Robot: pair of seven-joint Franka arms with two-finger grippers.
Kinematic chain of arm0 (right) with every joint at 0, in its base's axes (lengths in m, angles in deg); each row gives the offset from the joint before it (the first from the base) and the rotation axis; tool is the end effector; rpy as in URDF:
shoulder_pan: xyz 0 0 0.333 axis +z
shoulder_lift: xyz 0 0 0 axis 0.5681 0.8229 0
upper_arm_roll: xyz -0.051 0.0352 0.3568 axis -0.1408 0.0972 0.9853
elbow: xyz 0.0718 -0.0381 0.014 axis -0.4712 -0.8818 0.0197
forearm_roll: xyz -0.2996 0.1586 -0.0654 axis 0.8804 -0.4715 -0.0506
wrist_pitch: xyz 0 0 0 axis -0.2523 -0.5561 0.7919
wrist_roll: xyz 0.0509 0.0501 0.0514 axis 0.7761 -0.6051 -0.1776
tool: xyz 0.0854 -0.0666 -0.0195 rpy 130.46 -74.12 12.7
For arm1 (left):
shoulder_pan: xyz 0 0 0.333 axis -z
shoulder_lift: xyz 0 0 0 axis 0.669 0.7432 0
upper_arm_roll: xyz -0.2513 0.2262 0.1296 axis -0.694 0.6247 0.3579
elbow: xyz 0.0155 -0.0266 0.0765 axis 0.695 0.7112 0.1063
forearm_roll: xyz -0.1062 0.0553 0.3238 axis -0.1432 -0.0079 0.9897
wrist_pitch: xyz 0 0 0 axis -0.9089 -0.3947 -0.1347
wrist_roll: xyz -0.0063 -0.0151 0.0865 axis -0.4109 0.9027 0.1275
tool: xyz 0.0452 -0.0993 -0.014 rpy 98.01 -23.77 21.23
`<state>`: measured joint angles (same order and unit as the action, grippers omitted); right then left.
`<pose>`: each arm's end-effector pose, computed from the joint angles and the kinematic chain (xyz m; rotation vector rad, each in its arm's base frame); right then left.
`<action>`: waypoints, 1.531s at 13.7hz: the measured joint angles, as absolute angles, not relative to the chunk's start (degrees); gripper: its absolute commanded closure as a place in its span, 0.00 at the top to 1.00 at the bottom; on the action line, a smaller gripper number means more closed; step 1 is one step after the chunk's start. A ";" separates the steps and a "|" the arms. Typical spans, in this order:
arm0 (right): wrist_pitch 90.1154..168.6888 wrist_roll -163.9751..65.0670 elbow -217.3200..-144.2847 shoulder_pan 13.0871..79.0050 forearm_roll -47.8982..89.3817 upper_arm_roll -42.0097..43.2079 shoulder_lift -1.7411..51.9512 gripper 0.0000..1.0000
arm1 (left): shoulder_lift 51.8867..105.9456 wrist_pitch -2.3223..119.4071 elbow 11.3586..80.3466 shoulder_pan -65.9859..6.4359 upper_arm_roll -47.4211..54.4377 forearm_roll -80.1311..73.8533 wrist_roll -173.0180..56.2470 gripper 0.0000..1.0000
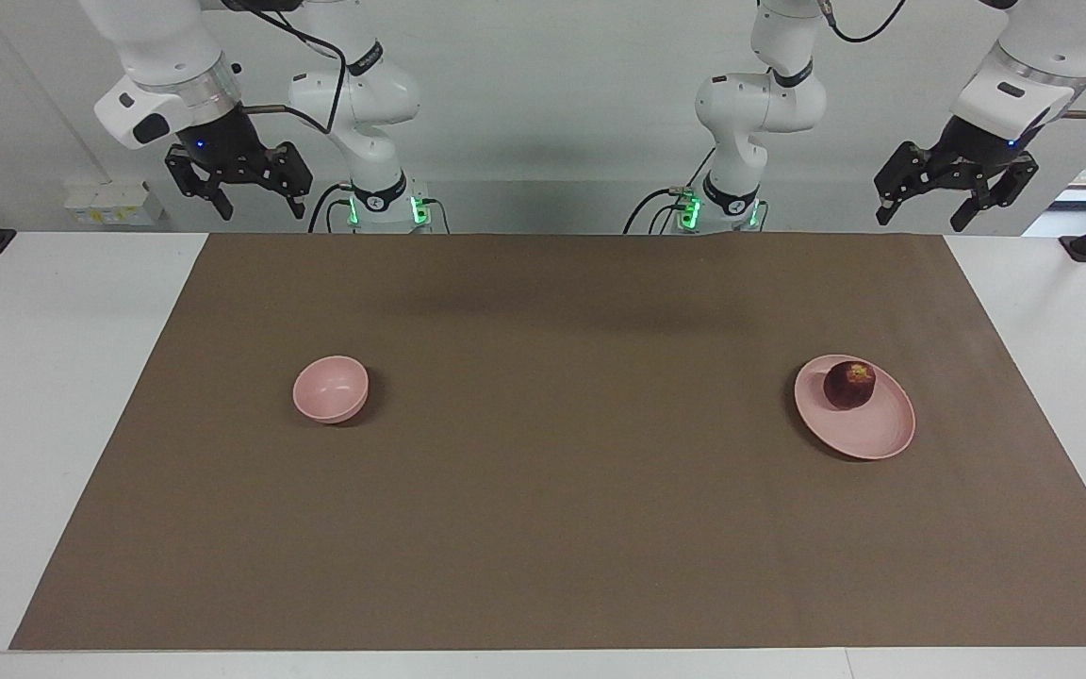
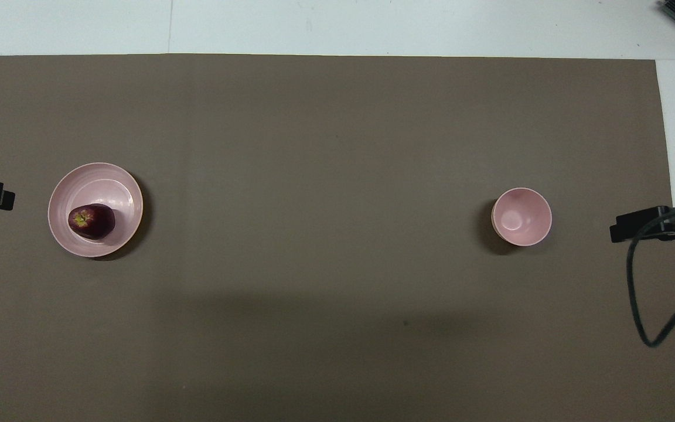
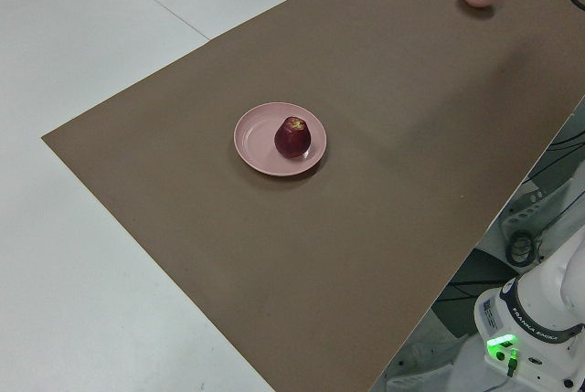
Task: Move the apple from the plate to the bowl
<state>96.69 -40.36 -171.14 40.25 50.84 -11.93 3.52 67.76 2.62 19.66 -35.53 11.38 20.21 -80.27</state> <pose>0.4557 -0.0001 0.6843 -3.1223 0.0172 0.0818 0.4833 -0.0170 0.7177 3.0996 -0.2254 0.0195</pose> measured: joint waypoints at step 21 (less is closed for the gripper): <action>119.90 -26.50 -175.37 57.03 41.24 -11.03 16.95 1.00 | 69.24 38.46 49.80 -39.13 12.16 20.21 -83.04 1.00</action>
